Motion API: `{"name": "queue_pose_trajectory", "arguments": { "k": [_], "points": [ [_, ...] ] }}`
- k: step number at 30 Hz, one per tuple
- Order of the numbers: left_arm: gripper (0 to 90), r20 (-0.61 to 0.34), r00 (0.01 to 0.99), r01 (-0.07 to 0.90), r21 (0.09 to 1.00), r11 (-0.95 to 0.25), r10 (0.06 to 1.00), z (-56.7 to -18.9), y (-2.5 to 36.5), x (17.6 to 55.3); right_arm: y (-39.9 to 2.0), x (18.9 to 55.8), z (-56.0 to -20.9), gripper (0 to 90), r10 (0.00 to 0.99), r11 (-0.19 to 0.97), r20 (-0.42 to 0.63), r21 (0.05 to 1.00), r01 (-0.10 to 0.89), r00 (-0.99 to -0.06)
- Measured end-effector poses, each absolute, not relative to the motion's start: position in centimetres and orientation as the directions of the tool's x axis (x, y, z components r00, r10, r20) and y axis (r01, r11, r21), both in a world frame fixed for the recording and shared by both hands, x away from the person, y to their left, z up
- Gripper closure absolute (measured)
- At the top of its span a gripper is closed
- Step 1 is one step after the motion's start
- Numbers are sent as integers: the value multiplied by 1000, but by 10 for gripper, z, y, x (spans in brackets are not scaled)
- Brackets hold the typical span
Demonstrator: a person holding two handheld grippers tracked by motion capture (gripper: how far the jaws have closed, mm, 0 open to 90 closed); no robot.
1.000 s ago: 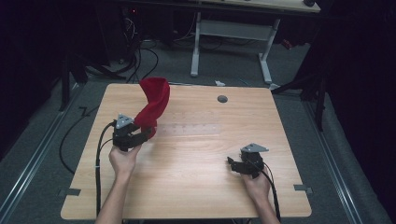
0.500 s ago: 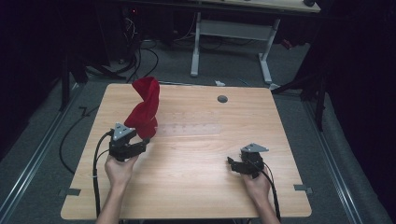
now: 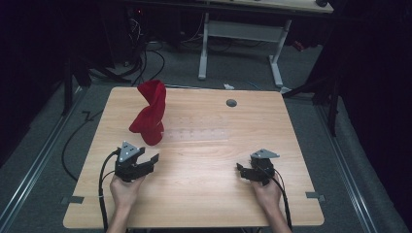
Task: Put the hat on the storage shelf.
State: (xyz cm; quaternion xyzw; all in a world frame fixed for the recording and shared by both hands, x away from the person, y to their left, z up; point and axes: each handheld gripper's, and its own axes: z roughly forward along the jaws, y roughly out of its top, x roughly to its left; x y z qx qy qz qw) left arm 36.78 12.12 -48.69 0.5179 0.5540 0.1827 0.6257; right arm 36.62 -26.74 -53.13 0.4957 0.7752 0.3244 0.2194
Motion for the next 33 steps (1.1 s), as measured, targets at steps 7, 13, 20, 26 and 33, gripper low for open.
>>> {"name": "queue_pose_trajectory", "arguments": {
  "k": [7,13,20,26,33],
  "points": [
    [390,-526,343,382,835,396,779,-493,114,361,-267,366,-531,313,911,298,-18,720,627,-412],
    [388,-534,377,409,829,382,757,-499,105,356,-267,366,-531,313,911,299,-19,721,626,-412],
    [387,-527,390,437,828,352,755,-511,93,354,-267,366,-531,313,911,297,-18,720,627,-411],
    [378,-504,384,465,829,310,774,-524,79,356,-267,366,-531,313,911,297,-18,721,627,-411],
    [368,-436,361,460,852,249,824,-537,67,363,-267,366,-531,313,911,298,-19,720,626,-412]
  ]
}}
